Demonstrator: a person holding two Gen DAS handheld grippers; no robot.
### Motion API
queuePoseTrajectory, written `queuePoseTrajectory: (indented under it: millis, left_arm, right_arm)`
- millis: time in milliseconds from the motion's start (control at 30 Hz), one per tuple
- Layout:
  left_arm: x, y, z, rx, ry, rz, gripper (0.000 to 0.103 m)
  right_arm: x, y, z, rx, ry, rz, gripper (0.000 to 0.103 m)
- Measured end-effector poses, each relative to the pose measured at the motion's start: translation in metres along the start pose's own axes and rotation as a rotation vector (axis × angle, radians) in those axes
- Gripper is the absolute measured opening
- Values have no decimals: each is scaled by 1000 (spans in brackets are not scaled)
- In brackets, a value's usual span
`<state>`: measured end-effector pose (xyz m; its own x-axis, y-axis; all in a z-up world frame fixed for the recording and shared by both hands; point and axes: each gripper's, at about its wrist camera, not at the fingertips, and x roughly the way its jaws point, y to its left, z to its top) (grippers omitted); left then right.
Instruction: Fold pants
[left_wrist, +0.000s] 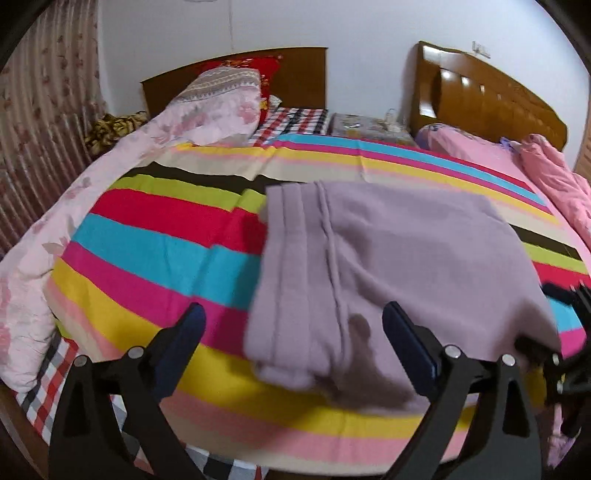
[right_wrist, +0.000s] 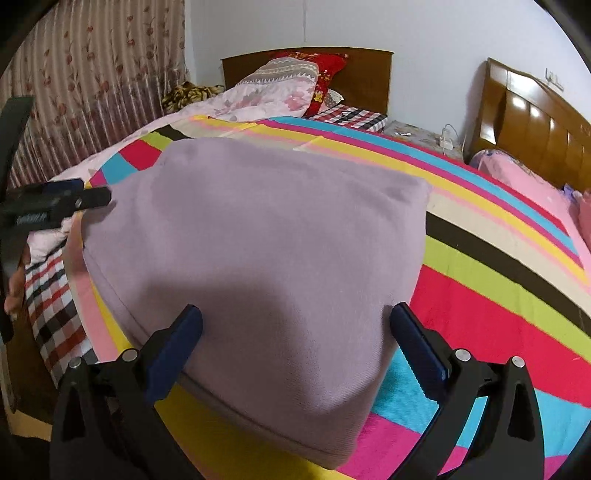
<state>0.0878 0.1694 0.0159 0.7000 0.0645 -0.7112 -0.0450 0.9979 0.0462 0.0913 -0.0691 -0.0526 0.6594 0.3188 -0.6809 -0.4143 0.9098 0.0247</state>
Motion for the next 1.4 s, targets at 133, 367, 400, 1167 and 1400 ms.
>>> queuePoseTrajectory:
  millis: [133, 367, 400, 1167, 1400]
  left_arm:
    - [22, 4, -8, 24, 53, 62, 102]
    - [20, 4, -14, 63, 16, 131, 102]
    - [21, 5, -13, 63, 15, 130, 102]
    - [-71, -10, -17, -109, -187, 260, 102]
    - [-98, -33, -29, -136, -226, 95, 102]
  right_arm:
    - [-2, 0, 1, -2, 7, 2, 98]
    - [-10, 2, 4, 11, -14, -34, 98]
    - [-15, 3, 4, 10, -33, -46, 98]
    - [-105, 6, -21, 132, -230, -37, 99]
    - [-95, 12, -28, 209, -182, -94, 98]
